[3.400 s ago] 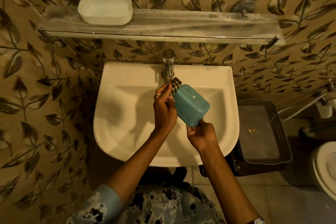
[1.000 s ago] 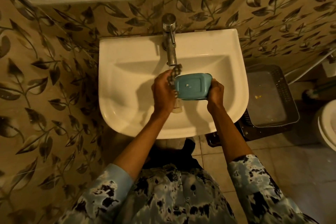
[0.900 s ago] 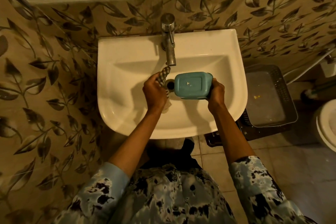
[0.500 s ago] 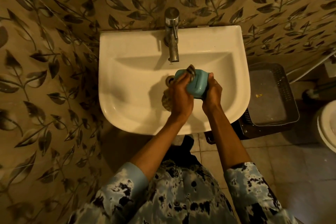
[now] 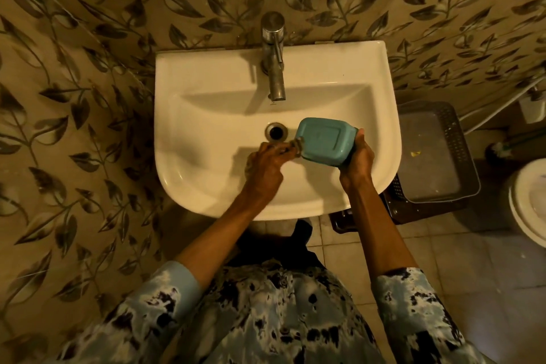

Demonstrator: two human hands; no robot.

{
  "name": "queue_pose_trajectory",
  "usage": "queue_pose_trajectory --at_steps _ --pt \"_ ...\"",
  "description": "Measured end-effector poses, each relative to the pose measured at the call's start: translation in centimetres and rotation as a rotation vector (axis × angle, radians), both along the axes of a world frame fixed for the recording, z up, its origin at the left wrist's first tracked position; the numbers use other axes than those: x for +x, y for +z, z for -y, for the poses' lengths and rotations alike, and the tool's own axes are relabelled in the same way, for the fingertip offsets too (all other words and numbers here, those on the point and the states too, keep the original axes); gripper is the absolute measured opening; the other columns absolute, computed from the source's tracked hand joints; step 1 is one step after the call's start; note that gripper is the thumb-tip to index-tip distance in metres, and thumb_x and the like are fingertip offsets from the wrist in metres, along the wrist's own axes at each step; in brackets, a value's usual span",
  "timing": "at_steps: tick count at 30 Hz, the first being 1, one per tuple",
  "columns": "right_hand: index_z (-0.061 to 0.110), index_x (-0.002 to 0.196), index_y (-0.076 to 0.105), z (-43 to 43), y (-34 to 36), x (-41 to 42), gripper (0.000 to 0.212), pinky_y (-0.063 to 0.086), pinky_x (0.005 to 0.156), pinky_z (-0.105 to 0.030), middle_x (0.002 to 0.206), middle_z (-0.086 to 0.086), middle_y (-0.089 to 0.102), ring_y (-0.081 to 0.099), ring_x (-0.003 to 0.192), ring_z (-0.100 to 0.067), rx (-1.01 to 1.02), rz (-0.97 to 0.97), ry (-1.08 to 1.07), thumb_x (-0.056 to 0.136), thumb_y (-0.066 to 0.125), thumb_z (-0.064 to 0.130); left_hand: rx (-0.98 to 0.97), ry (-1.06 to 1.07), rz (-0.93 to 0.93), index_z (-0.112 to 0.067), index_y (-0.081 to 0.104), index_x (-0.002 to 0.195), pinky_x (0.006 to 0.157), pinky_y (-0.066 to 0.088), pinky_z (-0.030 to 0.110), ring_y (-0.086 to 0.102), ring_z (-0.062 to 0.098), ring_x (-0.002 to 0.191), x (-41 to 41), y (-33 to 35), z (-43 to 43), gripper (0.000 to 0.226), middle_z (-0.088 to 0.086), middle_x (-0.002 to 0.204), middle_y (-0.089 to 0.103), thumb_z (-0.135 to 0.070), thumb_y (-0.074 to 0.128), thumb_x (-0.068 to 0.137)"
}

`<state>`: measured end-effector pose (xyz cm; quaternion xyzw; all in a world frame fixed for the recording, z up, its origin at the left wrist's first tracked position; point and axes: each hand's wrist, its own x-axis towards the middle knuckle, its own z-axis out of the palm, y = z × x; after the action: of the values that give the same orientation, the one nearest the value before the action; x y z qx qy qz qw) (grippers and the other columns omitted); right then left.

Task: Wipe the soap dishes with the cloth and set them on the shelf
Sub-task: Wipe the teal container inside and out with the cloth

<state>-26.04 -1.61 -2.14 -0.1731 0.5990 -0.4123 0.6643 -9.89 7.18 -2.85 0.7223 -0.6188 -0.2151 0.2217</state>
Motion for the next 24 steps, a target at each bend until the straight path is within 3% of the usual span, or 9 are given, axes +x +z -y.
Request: queue_pose_trajectory --at_steps 2,4,7,9,11,13,17,20,24 --pt "0.013 0.122 0.060 0.3 0.2 -0.6 0.046 0.056 0.080 -0.043 0.115 -0.014 0.066 0.064 0.104 -0.031 -0.031 0.013 -0.005 0.103 0.031 0.044 0.059 0.176 -0.099 -0.014 0.065 0.118 0.086 0.048 0.044 0.054 0.030 0.109 1.5 -0.4 0.5 0.065 0.009 0.123 0.061 0.027 0.043 0.073" --pt "0.016 0.116 0.062 0.7 0.3 -0.7 0.041 0.055 0.082 -0.045 0.116 -0.014 0.065 0.063 0.106 -0.031 -0.064 0.004 0.002 0.103 0.032 0.042 0.075 0.333 -0.192 -0.014 0.065 0.118 0.085 0.050 0.038 0.057 0.028 0.105 2.2 0.1 1.4 0.058 0.008 0.114 0.061 0.023 0.044 0.078" --pt "0.014 0.120 0.061 0.9 0.4 -0.6 0.042 0.053 0.086 -0.050 0.118 -0.016 0.064 0.063 0.109 -0.033 -0.088 -0.038 0.015 0.102 0.035 0.042 -0.021 0.378 -0.351 -0.014 0.063 0.121 0.083 0.048 0.020 0.055 0.013 0.101 1.6 2.0 2.8 0.055 -0.006 0.105 0.059 0.018 0.051 0.078" --pt "0.011 0.124 0.059 0.9 0.3 -0.3 0.045 0.053 0.087 -0.052 0.119 -0.017 0.064 0.063 0.108 -0.034 -0.096 -0.048 0.029 0.102 0.036 0.042 -0.057 0.423 -0.514 -0.011 0.063 0.122 0.088 0.046 0.012 0.056 0.010 0.105 0.8 3.4 3.8 0.047 -0.006 0.110 0.062 0.013 0.050 0.083" --pt "0.008 0.129 0.057 0.6 0.2 0.1 0.049 0.052 0.086 -0.054 0.123 -0.021 0.062 0.062 0.108 -0.036 -0.098 -0.043 0.055 0.101 0.037 0.042 -0.016 0.415 -0.578 -0.009 0.058 0.128 0.099 0.043 0.020 0.054 0.016 0.117 -0.4 4.0 4.6 0.045 0.006 0.125 0.060 0.008 0.045 0.088" --pt "0.007 0.129 0.056 0.3 0.1 0.8 0.049 0.052 0.086 -0.055 0.125 -0.023 0.061 0.062 0.107 -0.036 -0.094 -0.039 0.059 0.101 0.037 0.042 0.016 0.329 -0.516 -0.009 0.053 0.132 0.100 0.040 0.024 0.049 0.021 0.118 -2.2 4.1 4.8 0.046 0.013 0.126 0.055 0.008 0.045 0.090" --pt "0.009 0.123 0.058 0.3 -0.1 1.5 0.045 0.049 0.092 -0.057 0.123 -0.024 0.061 0.061 0.103 -0.034 -0.081 -0.019 0.042 0.101 0.037 0.042 -0.034 0.265 -0.424 -0.012 0.052 0.133 0.102 0.031 0.021 0.041 0.023 0.120 -5.1 3.7 4.0 0.046 0.014 0.129 0.049 0.006 0.047 0.091" --pt "0.006 0.124 0.060 0.5 -0.3 1.4 0.049 0.049 0.095 -0.053 0.125 -0.025 0.061 0.061 0.102 -0.033 -0.054 -0.029 0.022 0.100 0.038 0.044 -0.032 0.148 -0.501 -0.011 0.053 0.132 0.108 0.039 0.028 0.046 0.022 0.121 -6.5 3.9 3.6 0.059 0.013 0.128 0.048 0.019 0.049 0.082" --pt "0.004 0.121 0.061 0.6 -0.8 1.2 0.052 0.051 0.093 -0.047 0.120 -0.024 0.064 0.062 0.105 -0.034 -0.011 0.012 0.003 0.102 0.033 0.044 -0.045 0.028 -0.474 -0.010 0.062 0.124 0.100 0.047 0.032 0.047 0.022 0.118 -6.4 3.5 2.8 0.065 0.009 0.122 0.050 0.027 0.049 0.072"
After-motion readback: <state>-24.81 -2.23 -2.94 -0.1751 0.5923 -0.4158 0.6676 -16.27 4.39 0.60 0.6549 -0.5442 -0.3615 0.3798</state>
